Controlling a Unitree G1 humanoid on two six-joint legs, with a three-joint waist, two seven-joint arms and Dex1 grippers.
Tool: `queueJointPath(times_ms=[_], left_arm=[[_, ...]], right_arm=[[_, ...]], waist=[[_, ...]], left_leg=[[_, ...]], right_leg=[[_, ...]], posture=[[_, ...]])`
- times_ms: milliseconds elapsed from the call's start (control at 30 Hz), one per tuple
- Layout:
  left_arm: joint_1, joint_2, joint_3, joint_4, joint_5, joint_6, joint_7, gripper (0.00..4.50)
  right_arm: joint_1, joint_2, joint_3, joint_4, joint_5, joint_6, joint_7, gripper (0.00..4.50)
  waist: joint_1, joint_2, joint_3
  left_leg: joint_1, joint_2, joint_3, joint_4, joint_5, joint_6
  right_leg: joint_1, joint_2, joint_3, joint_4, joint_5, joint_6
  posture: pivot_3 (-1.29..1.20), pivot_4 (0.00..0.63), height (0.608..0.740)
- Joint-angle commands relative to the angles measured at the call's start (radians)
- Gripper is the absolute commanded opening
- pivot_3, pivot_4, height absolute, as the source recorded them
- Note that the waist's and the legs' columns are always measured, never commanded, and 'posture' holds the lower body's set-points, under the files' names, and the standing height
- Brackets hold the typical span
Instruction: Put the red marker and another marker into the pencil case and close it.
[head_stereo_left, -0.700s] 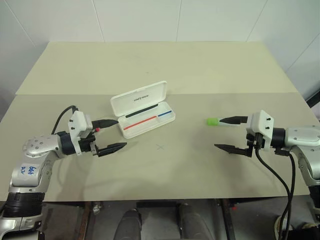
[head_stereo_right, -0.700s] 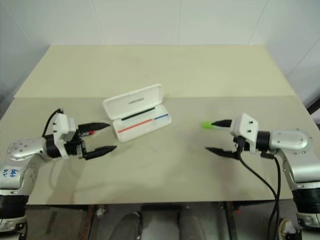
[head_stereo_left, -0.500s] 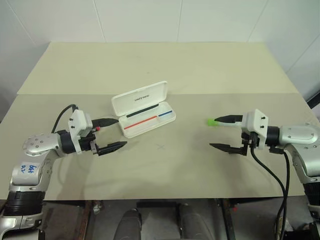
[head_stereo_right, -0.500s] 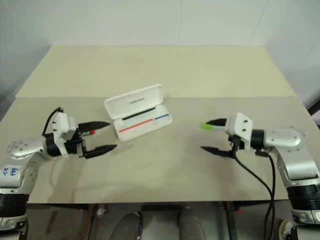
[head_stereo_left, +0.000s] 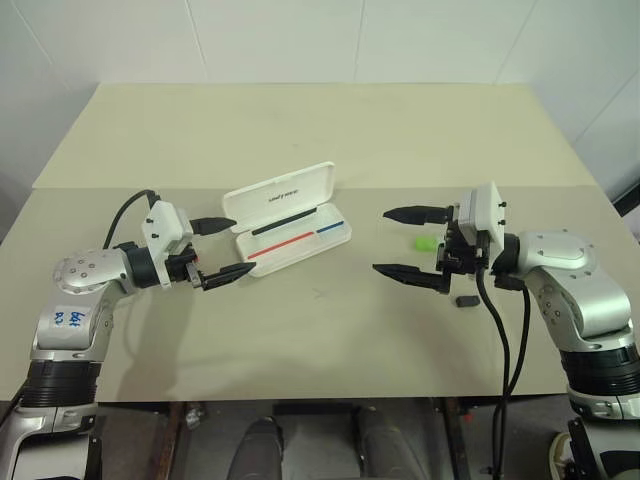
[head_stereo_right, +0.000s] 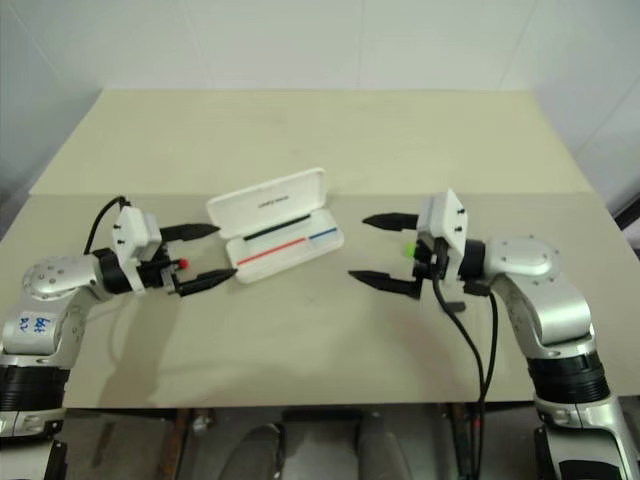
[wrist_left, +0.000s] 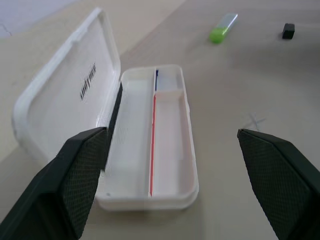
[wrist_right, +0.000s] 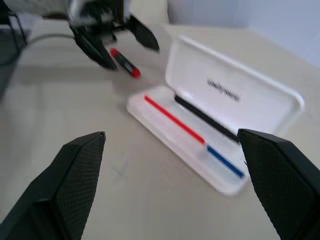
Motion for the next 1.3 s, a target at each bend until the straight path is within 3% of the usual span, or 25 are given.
queueJointPath(times_ms=[33, 233, 333, 433, 767, 1300], left_arm=[[-0.054, 0.021, -0.021, 0.055, 0.039, -0.02, -0.012, 4.46], [-0.14, -0.019, -0.055, 0.079, 0.018, 0.08, -0.005, 4.46], [-0.163, -0.021, -0.085, 0.077, 0.03, 0.101, -0.027, 3.77], [-0.179, -0.018, -0.115, 0.064, 0.028, 0.111, -0.065, 2.81], [-0.173, 0.01, -0.177, 0.091, 0.107, 0.095, -0.093, 2.81], [-0.168, -0.039, -0.248, 0.125, 0.19, 0.104, -0.056, 2.81]], right_arm=[[0.003, -0.021, -0.017, -0.102, 0.038, 0.037, -0.01, 4.5], [0.028, 0.012, -0.043, -0.149, 0.068, 0.083, -0.088, 4.5], [0.0, 0.042, -0.069, -0.153, 0.113, 0.123, -0.148, 4.5], [0.017, 0.032, -0.063, -0.162, 0.095, 0.114, -0.152, 4.5], [0.057, 0.045, -0.058, -0.2, 0.074, 0.101, -0.2, 4.5], [0.07, 0.047, -0.047, -0.228, 0.068, 0.091, -0.24, 4.5]], waist=[[0.004, 0.0, 0.0], [0.002, 0.0, 0.0], [-0.004, 0.0, 0.0], [-0.003, 0.0, 0.0], [0.0, 0.0, 0.0], [0.001, 0.0, 0.0]], left_leg=[[0.0, 0.0, 0.0, 0.0, 0.0, 0.0], [-0.001, 0.0, 0.0, 0.002, 0.0, 0.0], [0.0, 0.0, 0.0, 0.001, 0.0, 0.0], [0.0, 0.0, 0.0, 0.001, 0.0, 0.0], [-0.001, 0.0, 0.0, 0.001, 0.0, 0.0], [-0.001, 0.0, 0.0, 0.001, 0.0, 0.0]], right_leg=[[0.0, 0.0, 0.0, 0.0, 0.0, 0.0], [0.0, 0.0, 0.0, 0.0, 0.0, 0.001], [0.0, 0.0, 0.0, 0.001, 0.0, 0.001], [-0.001, 0.0, 0.0, 0.002, 0.0, 0.0], [-0.001, 0.0, 0.0, 0.001, 0.0, 0.0], [0.0, 0.0, 0.0, 0.001, 0.0, 0.0]], posture=[[0.0, 0.15, 0.74], [0.0, 0.15, 0.74], [0.0, 0.15, 0.74], [0.0, 0.15, 0.74], [0.0, 0.15, 0.74], [0.0, 0.15, 0.74]])
